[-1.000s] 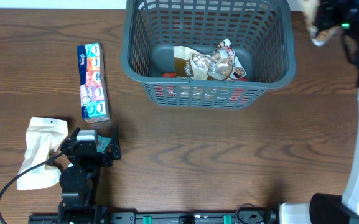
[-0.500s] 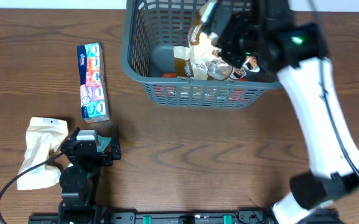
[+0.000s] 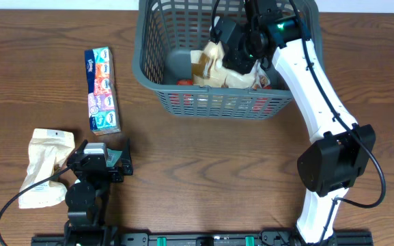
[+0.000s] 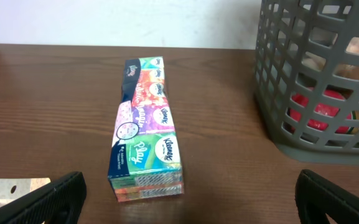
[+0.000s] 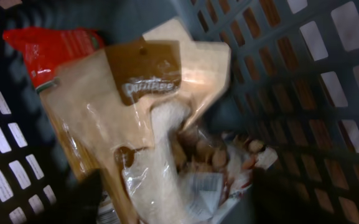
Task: Pack container
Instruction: 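Lower the rice bag into the basket and open the right gripper, then move the left gripper over the Kleenex multipack and lower onto it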
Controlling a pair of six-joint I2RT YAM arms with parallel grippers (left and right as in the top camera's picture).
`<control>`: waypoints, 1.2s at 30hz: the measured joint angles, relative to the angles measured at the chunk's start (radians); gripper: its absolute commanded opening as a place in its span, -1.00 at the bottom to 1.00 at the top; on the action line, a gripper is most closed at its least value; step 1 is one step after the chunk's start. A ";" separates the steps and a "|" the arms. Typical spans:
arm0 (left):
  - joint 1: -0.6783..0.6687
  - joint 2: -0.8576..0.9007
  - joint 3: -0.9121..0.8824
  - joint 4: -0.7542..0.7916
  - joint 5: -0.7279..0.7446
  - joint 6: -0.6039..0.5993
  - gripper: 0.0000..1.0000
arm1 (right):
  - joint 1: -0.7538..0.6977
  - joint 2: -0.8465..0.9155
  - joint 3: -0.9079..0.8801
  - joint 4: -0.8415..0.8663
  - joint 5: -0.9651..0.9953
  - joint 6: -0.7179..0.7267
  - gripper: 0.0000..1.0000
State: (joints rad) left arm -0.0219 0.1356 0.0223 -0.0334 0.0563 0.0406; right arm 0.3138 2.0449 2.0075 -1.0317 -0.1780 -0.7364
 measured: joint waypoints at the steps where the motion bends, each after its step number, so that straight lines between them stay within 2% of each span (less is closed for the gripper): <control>1: 0.000 0.000 0.000 0.000 0.000 0.000 0.97 | -0.001 0.000 0.000 -0.002 -0.001 0.003 0.61; 3: 0.000 0.000 0.000 0.000 0.000 0.000 0.97 | -0.002 0.000 0.001 -0.011 -0.002 0.018 0.97; 9: 0.000 0.000 0.000 0.000 0.000 0.000 0.97 | -0.006 0.000 0.001 -0.069 -0.015 0.028 0.98; 14: 0.000 0.000 0.000 0.000 0.000 -0.001 0.97 | -0.007 -0.008 0.027 -0.071 -0.109 0.043 0.98; 18: 0.000 0.000 0.000 0.000 0.000 -0.031 0.97 | -0.011 -0.059 0.134 -0.049 -0.141 0.055 0.98; 21: 0.000 0.000 0.001 -0.003 0.000 -0.069 0.97 | -0.051 -0.152 0.256 0.031 -0.089 0.159 0.98; 24: 0.000 0.000 0.019 -0.044 0.000 -0.102 0.97 | -0.167 -0.272 0.340 0.058 -0.002 0.317 0.98; 28: 0.000 0.008 0.104 -0.243 0.001 -0.127 0.97 | -0.465 -0.419 0.391 -0.034 0.085 0.560 0.99; 32: 0.000 0.072 0.273 -0.413 -0.012 -0.141 0.97 | -0.689 -0.438 0.383 -0.197 0.052 0.717 0.99; 36: 0.001 0.218 0.518 -0.576 -0.024 -0.143 0.97 | -0.771 -0.380 0.282 -0.264 -0.011 0.763 0.98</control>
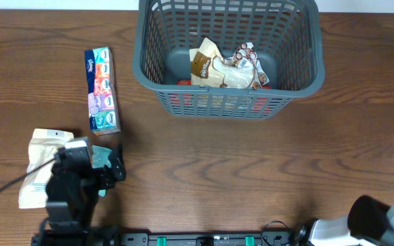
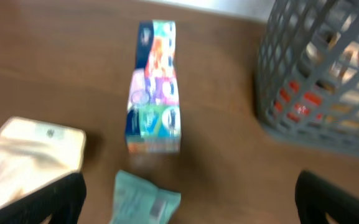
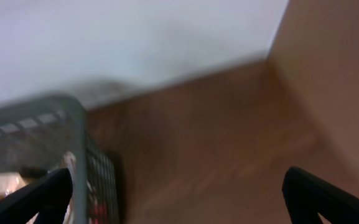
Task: Pack container
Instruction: 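Move the left gripper over the Kleenex multipack and lower onto it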
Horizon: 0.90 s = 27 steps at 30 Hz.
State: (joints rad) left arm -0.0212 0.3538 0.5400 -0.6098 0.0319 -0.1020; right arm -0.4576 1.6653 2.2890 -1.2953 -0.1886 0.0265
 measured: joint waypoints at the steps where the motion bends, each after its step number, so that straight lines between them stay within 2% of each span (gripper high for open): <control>1: 0.001 0.061 0.079 -0.051 -0.005 0.000 0.97 | -0.007 0.022 -0.043 -0.003 -0.010 0.008 0.99; 8: 0.034 0.458 0.539 -0.349 -0.011 -0.003 0.97 | -0.003 0.096 -0.389 0.054 -0.050 0.018 0.99; 13: 0.096 0.768 0.918 -0.634 -0.011 0.000 0.97 | 0.021 0.097 -0.643 0.141 -0.059 0.019 0.99; 17: 0.155 1.019 1.213 -0.816 0.039 0.055 0.97 | 0.050 0.097 -0.793 0.187 -0.062 0.019 0.99; 22: 0.201 1.263 1.416 -0.865 0.076 0.081 0.97 | 0.090 0.097 -0.902 0.243 -0.064 0.019 0.99; 27: 0.212 1.415 1.432 -0.796 0.093 0.085 0.97 | 0.115 0.097 -0.943 0.266 -0.065 0.018 0.99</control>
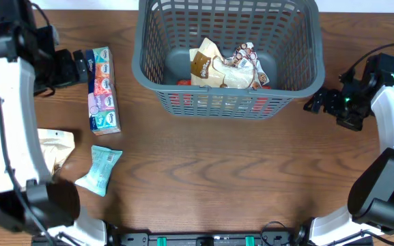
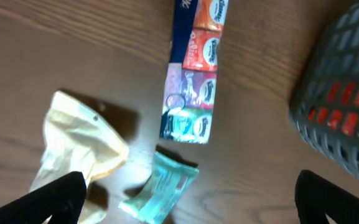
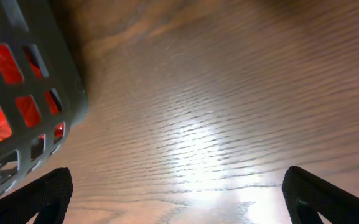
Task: Pack container
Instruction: 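Move the left gripper over the Kleenex multipack and lower onto it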
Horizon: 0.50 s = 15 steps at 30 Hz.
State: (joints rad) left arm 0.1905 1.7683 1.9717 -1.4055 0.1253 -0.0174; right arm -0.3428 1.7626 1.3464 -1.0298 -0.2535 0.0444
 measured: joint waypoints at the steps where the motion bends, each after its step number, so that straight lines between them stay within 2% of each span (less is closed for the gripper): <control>1: 0.000 0.021 0.000 0.008 0.003 0.000 0.97 | 0.002 0.000 -0.002 -0.001 0.000 0.000 0.99; 15: -0.021 0.236 0.000 0.140 0.010 0.079 0.97 | 0.007 0.000 -0.002 0.018 -0.001 -0.023 0.98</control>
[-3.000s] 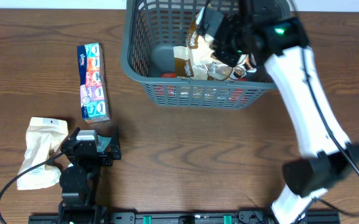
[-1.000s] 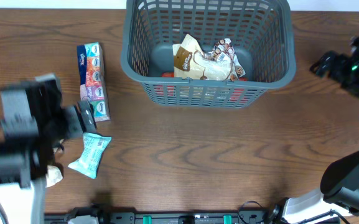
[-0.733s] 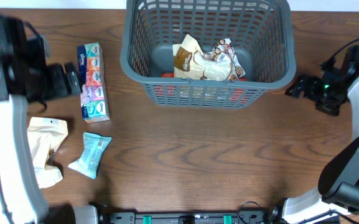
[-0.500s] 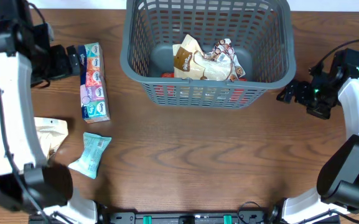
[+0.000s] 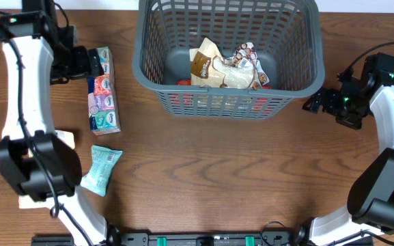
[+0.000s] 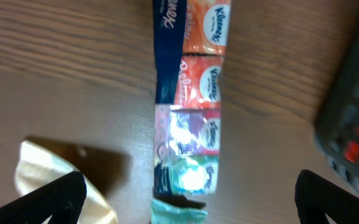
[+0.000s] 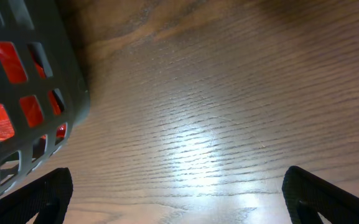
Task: Pack container
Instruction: 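Move the left gripper over the Kleenex multipack and lower onto it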
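The grey basket (image 5: 227, 51) stands at the back middle, with a beige snack bag (image 5: 214, 68) and other packets inside. A long colourful tissue pack (image 5: 103, 89) lies left of it, also under the left wrist camera as the tissue pack (image 6: 188, 106). A teal packet (image 5: 101, 171) and a beige bag (image 5: 45, 140) lie nearer the front left. My left gripper (image 5: 91, 63) hovers open over the far end of the tissue pack, holding nothing. My right gripper (image 5: 317, 102) is open and empty just right of the basket, whose corner (image 7: 23, 93) shows in its view.
The left arm (image 5: 22, 102) stretches along the table's left side and covers part of the beige bag. Bare wood table (image 5: 251, 171) lies in front of the basket. In the left wrist view the basket wall (image 6: 353, 118) is at the right edge.
My left gripper has shifted a little right, closer over the tissue pack, which now fills more of its view. The right gripper has barely moved. The objects lie where they were.
First my right gripper was down in the basket over the snack bags, and the left arm sat low at the front left. Then the right arm was out of the basket, bags left inside. Later the left gripper was beside the tissue pack, now over it.
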Controlling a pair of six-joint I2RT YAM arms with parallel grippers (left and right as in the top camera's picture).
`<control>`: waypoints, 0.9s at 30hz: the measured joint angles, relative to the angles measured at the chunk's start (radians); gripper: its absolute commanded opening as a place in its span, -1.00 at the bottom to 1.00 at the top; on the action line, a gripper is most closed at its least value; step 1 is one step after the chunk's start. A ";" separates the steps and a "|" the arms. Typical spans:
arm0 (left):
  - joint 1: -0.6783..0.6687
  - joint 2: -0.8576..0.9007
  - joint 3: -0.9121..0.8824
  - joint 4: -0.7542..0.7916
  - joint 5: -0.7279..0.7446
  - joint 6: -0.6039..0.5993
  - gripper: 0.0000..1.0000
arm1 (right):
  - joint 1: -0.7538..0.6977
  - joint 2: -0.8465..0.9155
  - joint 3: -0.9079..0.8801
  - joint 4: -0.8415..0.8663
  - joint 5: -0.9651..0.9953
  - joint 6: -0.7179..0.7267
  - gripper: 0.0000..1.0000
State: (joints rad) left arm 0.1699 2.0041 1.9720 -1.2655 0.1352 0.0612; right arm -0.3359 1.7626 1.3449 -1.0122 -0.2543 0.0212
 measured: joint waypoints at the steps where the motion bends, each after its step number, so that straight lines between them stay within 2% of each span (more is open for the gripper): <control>1: 0.000 0.019 0.000 0.009 0.000 0.003 0.97 | 0.000 0.000 0.000 -0.001 0.000 -0.003 0.98; 13: -0.028 0.266 0.000 0.099 -0.008 0.053 0.97 | 0.000 0.000 0.000 0.002 0.000 -0.024 0.98; 24: -0.072 0.368 0.000 0.144 -0.015 0.067 0.99 | 0.000 0.000 0.000 0.005 0.000 -0.032 0.98; 26: -0.072 0.368 0.000 0.146 -0.015 0.067 0.79 | 0.000 0.000 0.000 0.005 0.000 -0.032 0.98; 27: -0.072 0.368 0.000 0.148 -0.016 0.066 0.59 | 0.000 0.000 0.000 0.005 0.000 -0.032 0.99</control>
State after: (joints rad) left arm 0.0978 2.3722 1.9717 -1.1172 0.1192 0.1276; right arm -0.3359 1.7626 1.3449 -1.0077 -0.2539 -0.0113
